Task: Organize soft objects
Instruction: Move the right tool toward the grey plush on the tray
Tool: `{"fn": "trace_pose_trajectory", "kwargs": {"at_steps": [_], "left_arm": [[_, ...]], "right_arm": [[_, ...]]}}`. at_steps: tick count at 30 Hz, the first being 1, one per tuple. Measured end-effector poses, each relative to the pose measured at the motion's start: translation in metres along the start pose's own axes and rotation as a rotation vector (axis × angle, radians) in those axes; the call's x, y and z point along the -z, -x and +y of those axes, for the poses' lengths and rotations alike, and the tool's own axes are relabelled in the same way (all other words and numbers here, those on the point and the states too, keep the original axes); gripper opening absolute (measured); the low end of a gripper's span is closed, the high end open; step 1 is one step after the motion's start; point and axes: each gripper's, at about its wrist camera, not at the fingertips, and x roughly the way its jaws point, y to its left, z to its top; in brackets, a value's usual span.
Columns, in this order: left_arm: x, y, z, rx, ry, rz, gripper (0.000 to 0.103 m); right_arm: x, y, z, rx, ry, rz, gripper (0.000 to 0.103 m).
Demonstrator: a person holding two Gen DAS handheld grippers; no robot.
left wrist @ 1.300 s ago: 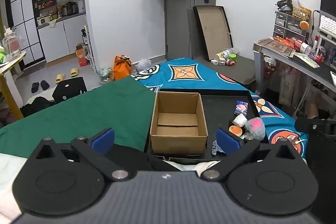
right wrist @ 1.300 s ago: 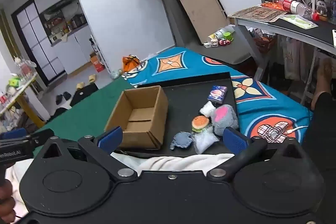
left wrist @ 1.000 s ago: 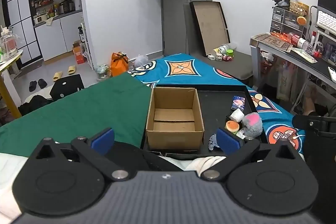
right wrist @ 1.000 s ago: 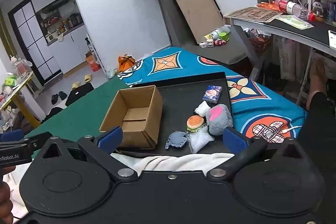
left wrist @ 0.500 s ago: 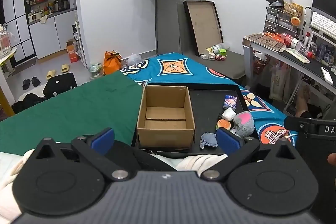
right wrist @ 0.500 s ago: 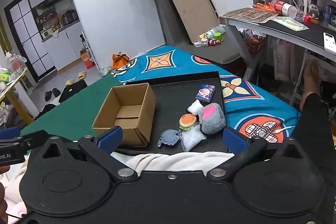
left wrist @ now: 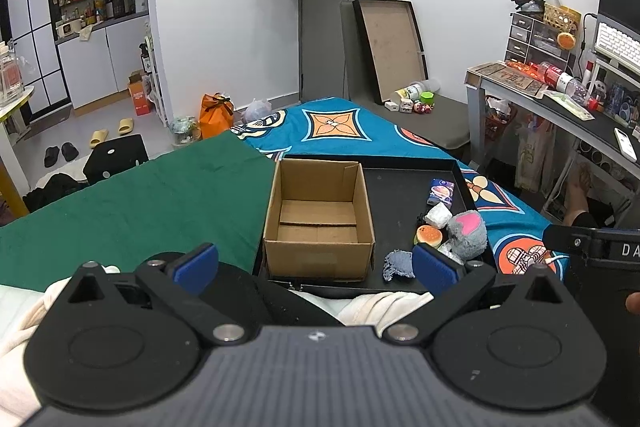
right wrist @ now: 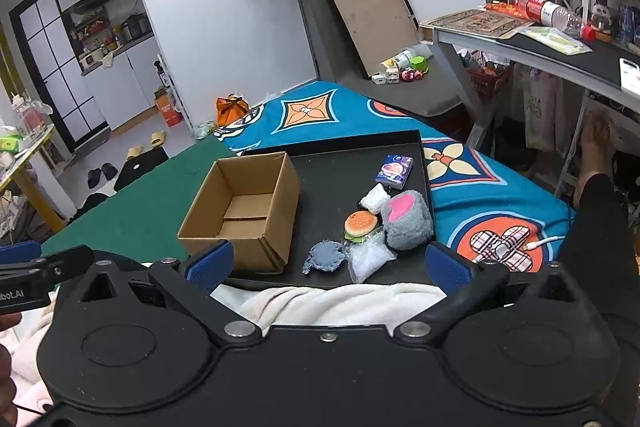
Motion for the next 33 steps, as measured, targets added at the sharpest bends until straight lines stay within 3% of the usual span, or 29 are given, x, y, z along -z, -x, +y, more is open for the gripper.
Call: {"fn": "trace_pose_trajectory", "kwargs": {"at_steps": [33], "left_arm": [[0.0038,-0.0041,0.0052,0.0,0.005,0.011,0.102]], "right_arm": [[0.0017,-0.0024,0.0019,0.022,0.008,0.01,0.103]]}}
